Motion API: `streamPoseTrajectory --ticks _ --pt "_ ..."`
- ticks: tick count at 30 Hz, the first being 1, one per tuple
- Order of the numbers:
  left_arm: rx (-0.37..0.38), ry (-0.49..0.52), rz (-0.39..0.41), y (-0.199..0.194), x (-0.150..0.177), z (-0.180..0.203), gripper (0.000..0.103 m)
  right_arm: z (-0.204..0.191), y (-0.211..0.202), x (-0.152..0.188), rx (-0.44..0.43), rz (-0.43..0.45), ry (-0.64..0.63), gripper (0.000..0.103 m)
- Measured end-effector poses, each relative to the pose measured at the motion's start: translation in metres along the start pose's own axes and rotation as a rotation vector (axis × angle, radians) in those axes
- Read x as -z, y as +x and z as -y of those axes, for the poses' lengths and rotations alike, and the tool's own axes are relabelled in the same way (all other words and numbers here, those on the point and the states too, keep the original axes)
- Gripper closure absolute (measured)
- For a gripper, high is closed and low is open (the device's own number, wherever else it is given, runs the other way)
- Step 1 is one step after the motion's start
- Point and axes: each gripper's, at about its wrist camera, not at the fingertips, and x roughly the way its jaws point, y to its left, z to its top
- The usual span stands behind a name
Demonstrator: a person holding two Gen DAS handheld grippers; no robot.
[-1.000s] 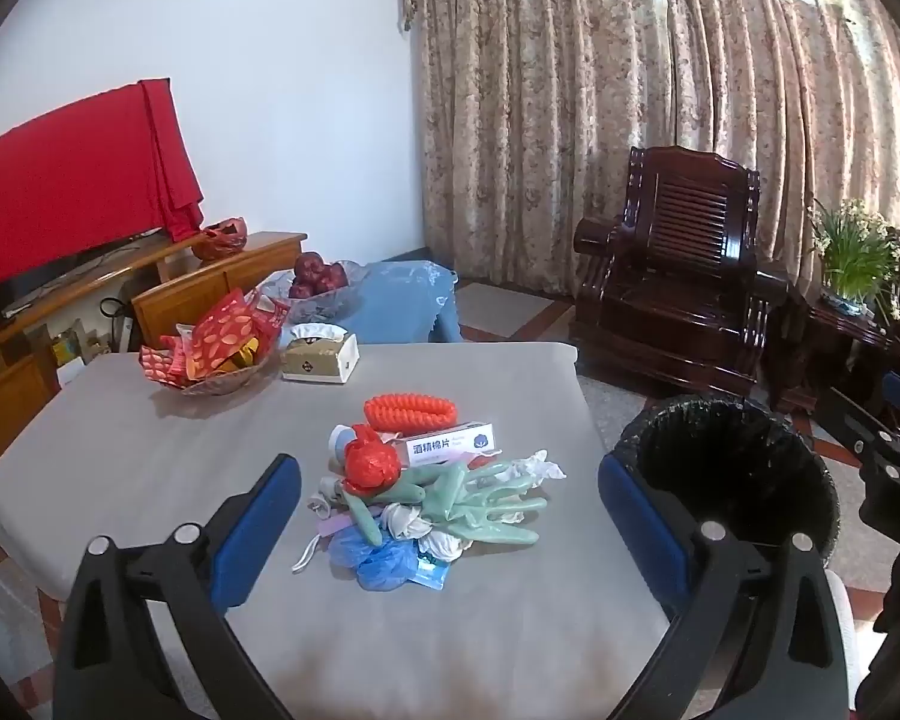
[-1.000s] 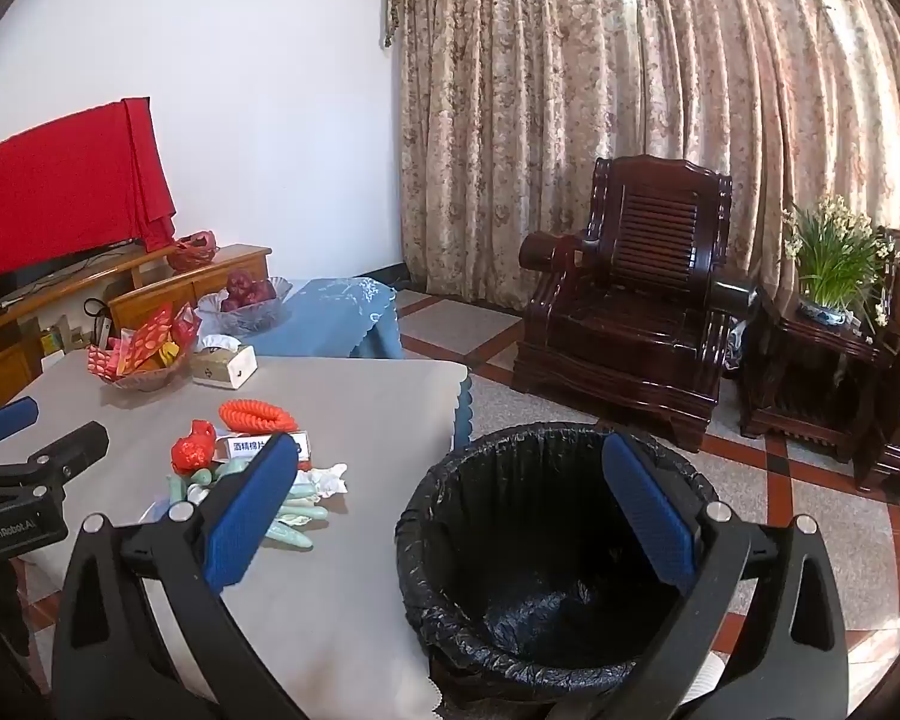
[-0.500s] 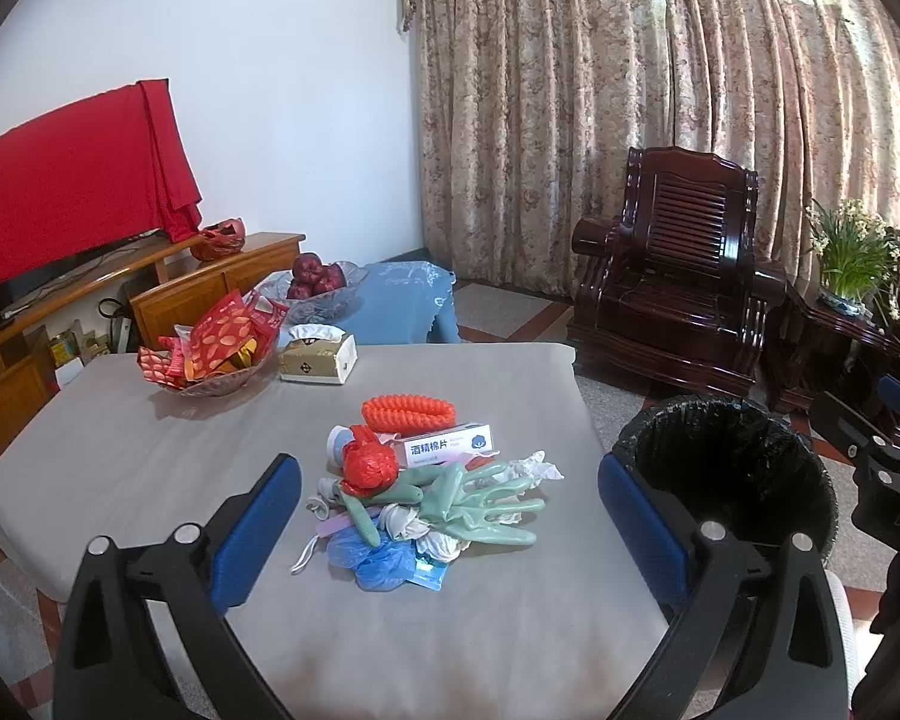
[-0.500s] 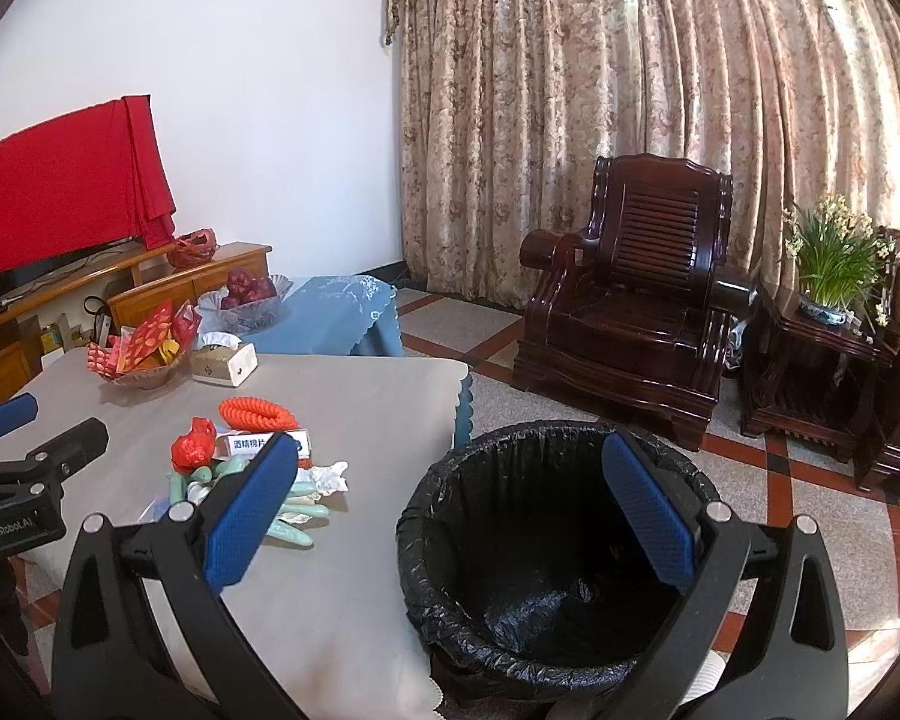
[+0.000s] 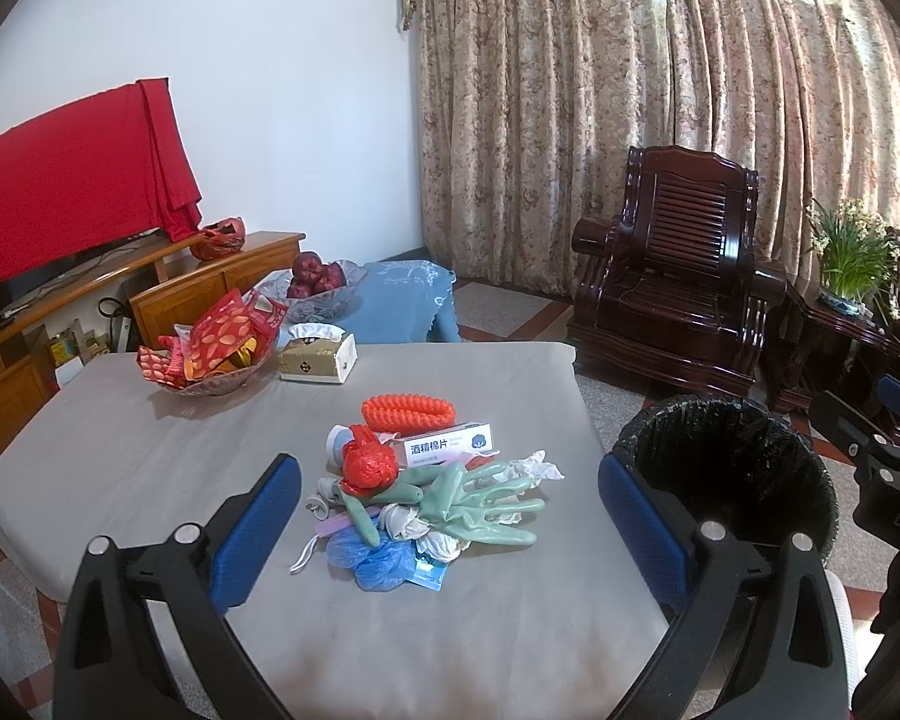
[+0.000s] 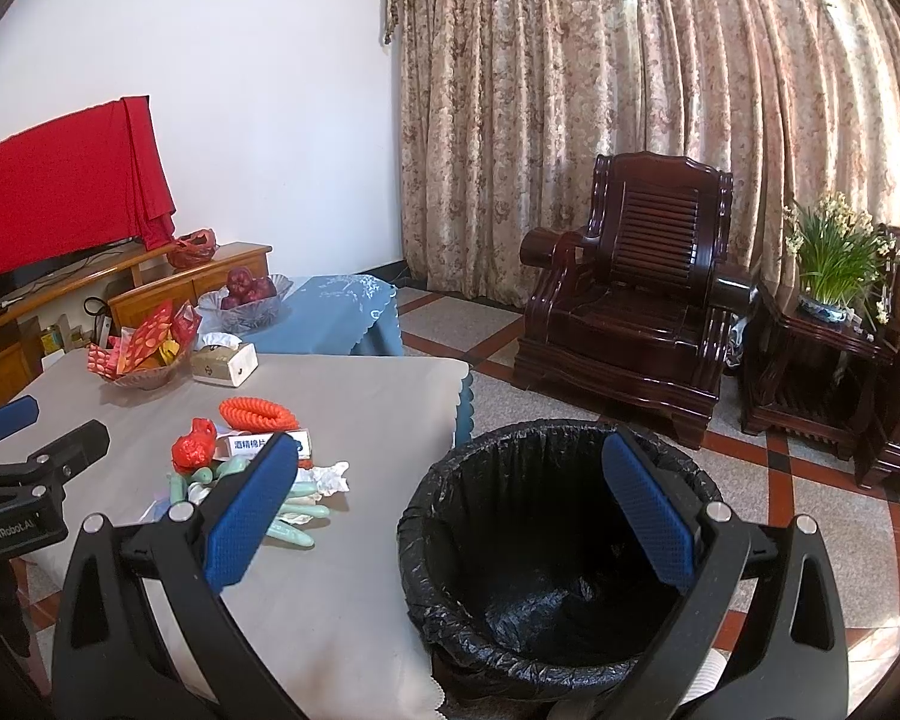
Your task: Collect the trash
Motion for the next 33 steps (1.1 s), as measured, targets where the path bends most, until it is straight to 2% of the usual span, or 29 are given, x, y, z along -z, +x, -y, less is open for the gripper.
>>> streamPoseTrajectory --ticks 33 --pt "-0.001 0.0 -0.003 0.001 0.0007 0.0003 0.006 -0.0051 0.0084 0.0093 0.003 -0.01 0.006 0.005"
